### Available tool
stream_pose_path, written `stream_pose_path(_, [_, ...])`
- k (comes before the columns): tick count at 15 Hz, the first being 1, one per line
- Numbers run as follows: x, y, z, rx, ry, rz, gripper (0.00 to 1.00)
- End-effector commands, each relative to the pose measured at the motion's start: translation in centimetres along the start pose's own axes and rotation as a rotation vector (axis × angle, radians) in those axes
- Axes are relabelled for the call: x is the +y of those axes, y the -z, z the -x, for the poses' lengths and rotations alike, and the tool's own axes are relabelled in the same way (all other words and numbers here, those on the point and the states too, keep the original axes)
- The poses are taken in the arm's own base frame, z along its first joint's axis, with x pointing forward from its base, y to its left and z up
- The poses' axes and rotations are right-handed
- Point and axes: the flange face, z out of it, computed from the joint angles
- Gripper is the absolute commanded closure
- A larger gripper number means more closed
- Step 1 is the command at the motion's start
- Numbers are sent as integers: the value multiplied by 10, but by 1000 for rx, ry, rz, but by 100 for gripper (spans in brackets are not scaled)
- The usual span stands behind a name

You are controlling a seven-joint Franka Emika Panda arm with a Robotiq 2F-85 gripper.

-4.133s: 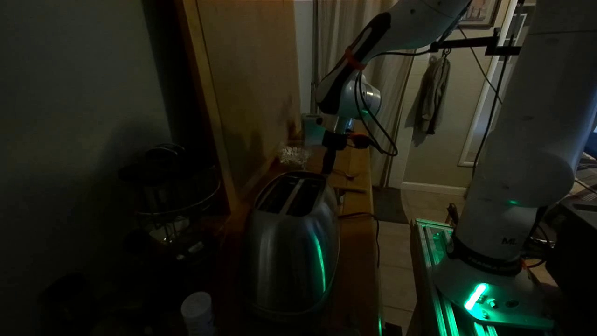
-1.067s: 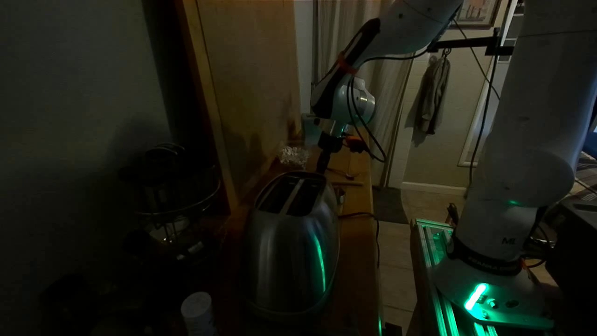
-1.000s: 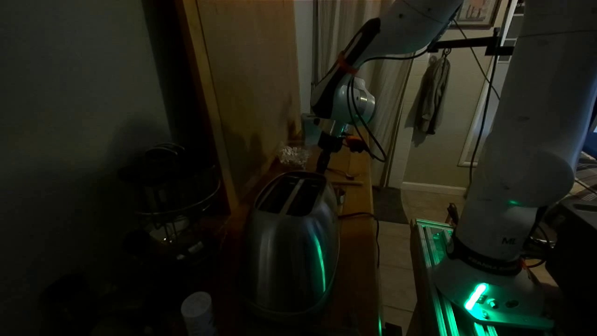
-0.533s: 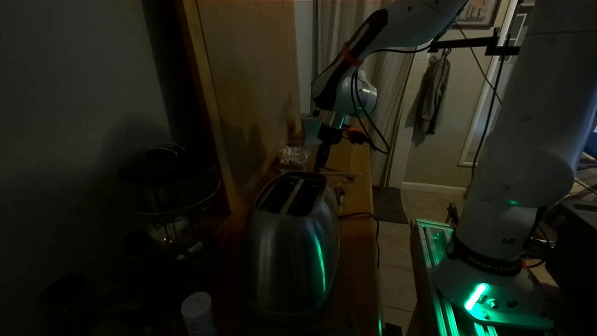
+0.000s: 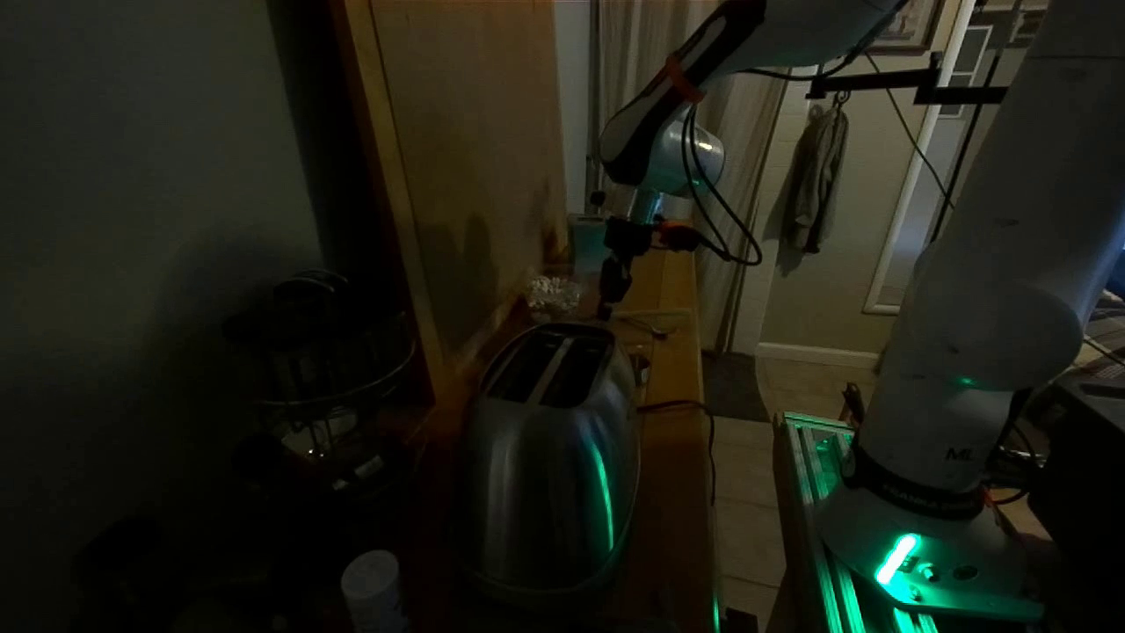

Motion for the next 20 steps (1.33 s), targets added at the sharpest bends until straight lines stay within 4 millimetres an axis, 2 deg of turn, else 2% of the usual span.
stream_pose_path(1, [-16,18,1,-1,88,-23,96])
stream_pose_path(5, [-27,24,-2,23,171,-22,96])
stream_pose_path(10, [-43,16,-1,20,334,-13,96])
stream_pose_path(12, [-46,15,-1,28,383,10,96])
stream_pose_path(14, [-42,15,-4,38,363,23,96])
stream_pose_path(15, [-39,10,-6,24,343,-1,85])
stream_pose_path(19, [-38,11,-6,26,343,7,85])
stream_pose_path(20, [-38,11,-6,27,342,7,96])
